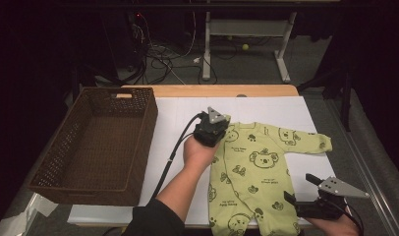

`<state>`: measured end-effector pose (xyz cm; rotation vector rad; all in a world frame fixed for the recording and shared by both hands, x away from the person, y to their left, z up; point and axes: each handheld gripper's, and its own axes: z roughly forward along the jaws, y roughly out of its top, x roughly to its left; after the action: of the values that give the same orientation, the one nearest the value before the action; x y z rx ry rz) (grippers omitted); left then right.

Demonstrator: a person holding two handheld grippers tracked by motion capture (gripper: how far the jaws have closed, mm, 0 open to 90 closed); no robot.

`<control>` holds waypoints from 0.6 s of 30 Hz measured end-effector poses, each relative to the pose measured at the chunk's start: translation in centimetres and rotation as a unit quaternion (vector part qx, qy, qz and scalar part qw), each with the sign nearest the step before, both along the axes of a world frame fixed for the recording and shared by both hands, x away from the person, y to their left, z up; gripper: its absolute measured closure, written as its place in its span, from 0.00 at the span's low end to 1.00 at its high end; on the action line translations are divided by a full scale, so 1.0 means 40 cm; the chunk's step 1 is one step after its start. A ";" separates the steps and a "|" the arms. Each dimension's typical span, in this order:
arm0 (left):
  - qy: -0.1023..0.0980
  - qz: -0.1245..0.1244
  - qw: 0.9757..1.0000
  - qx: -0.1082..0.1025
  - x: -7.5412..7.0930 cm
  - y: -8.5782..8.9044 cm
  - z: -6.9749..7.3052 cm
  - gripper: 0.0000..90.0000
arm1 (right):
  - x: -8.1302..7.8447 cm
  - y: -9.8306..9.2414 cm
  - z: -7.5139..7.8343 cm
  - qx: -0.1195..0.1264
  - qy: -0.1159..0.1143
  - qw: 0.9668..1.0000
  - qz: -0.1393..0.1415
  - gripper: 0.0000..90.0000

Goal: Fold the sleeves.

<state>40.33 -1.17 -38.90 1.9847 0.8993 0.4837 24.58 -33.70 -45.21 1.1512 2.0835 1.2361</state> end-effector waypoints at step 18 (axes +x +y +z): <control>0.072 -0.057 0.995 -0.036 -0.016 -0.061 -0.075 0.31 | 0.002 -0.002 -0.006 -0.002 0.003 1.000 0.001 0.00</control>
<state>39.68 -3.61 -41.92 2.0112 0.8722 0.2433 24.64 -33.79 -45.44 1.1520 2.0914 1.2297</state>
